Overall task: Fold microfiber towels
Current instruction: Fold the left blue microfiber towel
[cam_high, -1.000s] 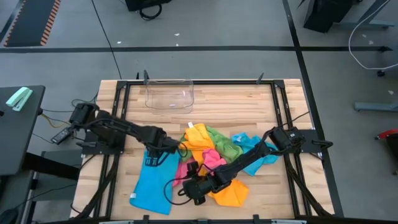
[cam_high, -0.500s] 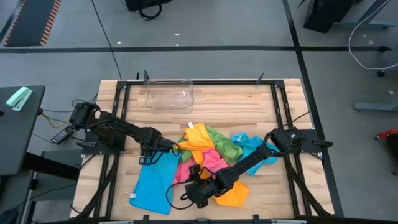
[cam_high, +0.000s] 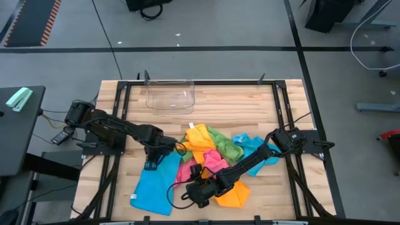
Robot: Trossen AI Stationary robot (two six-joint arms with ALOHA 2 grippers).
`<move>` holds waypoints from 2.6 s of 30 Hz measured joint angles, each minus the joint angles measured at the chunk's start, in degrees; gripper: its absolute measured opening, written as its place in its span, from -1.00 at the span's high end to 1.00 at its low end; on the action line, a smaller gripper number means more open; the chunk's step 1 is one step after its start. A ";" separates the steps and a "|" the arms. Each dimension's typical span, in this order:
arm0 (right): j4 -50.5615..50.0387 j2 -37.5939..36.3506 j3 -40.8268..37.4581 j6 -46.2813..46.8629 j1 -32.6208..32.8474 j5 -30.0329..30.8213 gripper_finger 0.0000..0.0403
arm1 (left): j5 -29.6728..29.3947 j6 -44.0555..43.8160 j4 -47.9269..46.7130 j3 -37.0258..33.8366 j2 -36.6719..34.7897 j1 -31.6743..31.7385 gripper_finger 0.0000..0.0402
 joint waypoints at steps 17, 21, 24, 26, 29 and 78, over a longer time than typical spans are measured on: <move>-0.98 0.00 0.00 -0.04 -0.08 0.00 -0.06 | 0.71 -9.66 10.81 -0.02 0.26 -8.81 0.64; -0.96 0.00 0.00 -0.24 -0.45 0.00 -0.06 | 0.71 -10.23 10.75 -0.02 0.26 -9.82 0.68; -0.93 0.00 -0.02 -0.24 -0.71 0.02 -0.06 | 0.69 -10.21 8.66 0.56 0.15 -10.13 0.70; -0.89 0.00 -0.01 -0.24 -0.90 0.02 -0.06 | -0.44 -10.10 5.73 1.53 0.10 -10.11 0.72; -0.87 0.00 -0.02 -0.20 -1.29 0.02 -0.06 | -5.73 -10.57 1.64 1.90 0.04 -10.06 0.74; -0.74 0.00 -0.04 -0.02 -2.25 -1.73 -0.06 | -12.55 -6.25 -6.23 6.28 0.15 -6.23 0.94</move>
